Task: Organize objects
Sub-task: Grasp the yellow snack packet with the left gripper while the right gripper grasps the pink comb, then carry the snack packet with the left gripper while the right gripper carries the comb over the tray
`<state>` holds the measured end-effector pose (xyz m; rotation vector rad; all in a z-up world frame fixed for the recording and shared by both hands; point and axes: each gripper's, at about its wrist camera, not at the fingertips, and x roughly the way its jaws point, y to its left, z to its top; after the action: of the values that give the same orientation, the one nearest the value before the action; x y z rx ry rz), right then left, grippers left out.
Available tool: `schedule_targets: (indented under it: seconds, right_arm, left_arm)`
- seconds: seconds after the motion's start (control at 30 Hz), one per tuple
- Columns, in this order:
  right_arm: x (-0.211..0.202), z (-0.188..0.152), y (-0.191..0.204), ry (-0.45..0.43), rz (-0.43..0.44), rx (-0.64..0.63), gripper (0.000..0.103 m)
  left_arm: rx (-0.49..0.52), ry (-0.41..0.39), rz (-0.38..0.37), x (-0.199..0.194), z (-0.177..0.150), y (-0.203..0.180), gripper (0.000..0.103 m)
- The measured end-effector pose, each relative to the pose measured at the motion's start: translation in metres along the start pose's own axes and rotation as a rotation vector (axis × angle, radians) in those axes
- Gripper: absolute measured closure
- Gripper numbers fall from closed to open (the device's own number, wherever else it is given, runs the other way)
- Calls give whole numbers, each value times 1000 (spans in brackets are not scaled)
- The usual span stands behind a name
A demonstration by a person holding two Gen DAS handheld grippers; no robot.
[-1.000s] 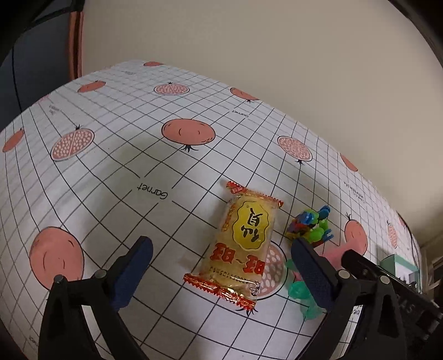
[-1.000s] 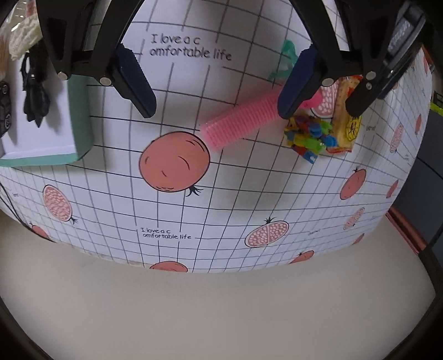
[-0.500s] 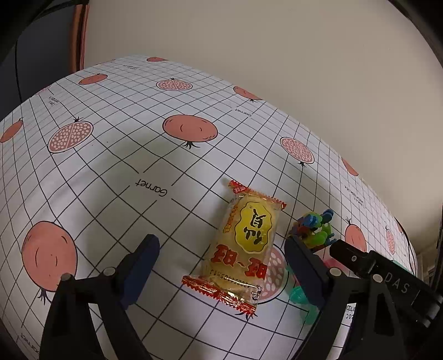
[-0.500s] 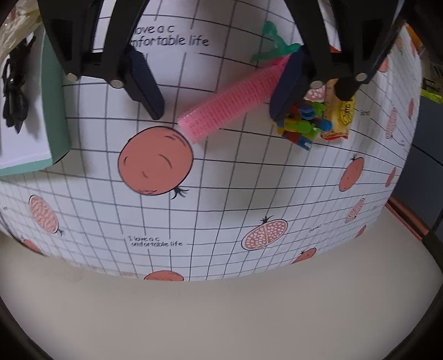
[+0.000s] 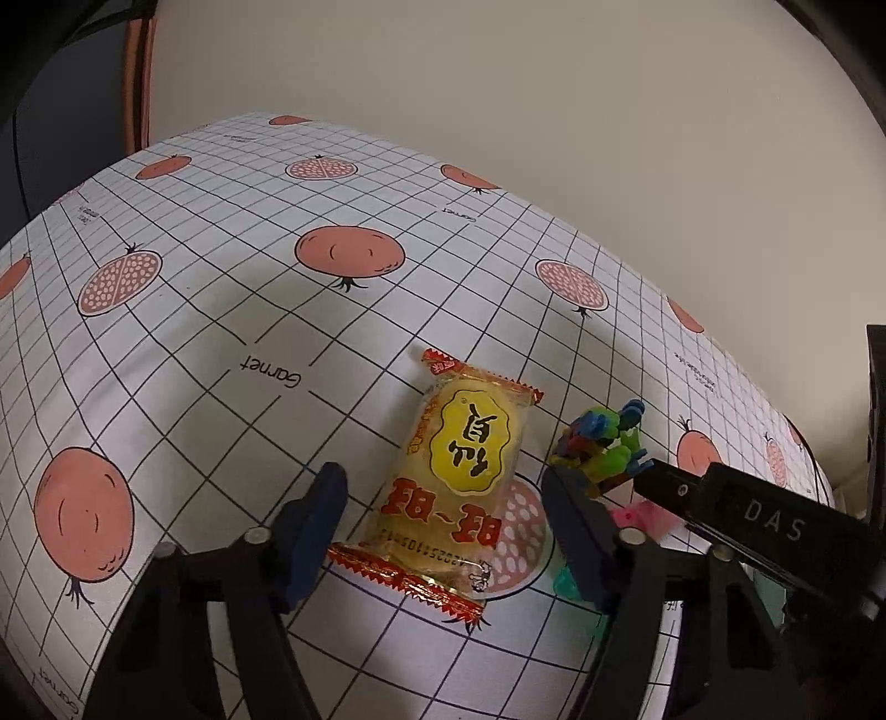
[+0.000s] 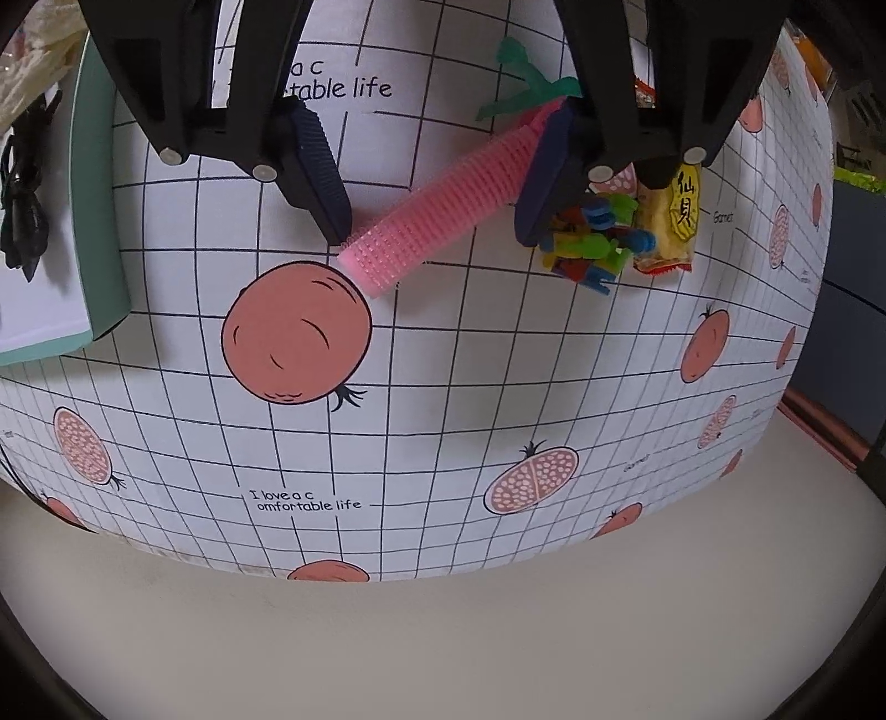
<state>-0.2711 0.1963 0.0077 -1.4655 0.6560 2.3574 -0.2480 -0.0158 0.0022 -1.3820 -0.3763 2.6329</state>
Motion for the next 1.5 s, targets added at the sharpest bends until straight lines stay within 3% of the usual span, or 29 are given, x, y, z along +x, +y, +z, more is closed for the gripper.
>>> schedule_targets:
  seconds: [0.23,0.47,0.53,1.0,1.5]
  right_arm:
    - [-2,-1,-2,-5,13,27,53]
    - [-3,-1,-4,-6,42,37,63]
    - [-5,0,-5,-13,52,40,74]
    - [-32,2,-3,-53,83,-14,76]
    - [-74,-46,-42,-67,65,-36,76]
  left_arm:
    - [12,10,-15,1,0,-3,55]
    - [9,13,-41,0,0,-3,60]
    - [16,12,-43,0,-1,-5,61]
    - [-33,7,-62,-5,-2,-4,62]
    - [-40,-4,-58,-41,-19,-11,62]
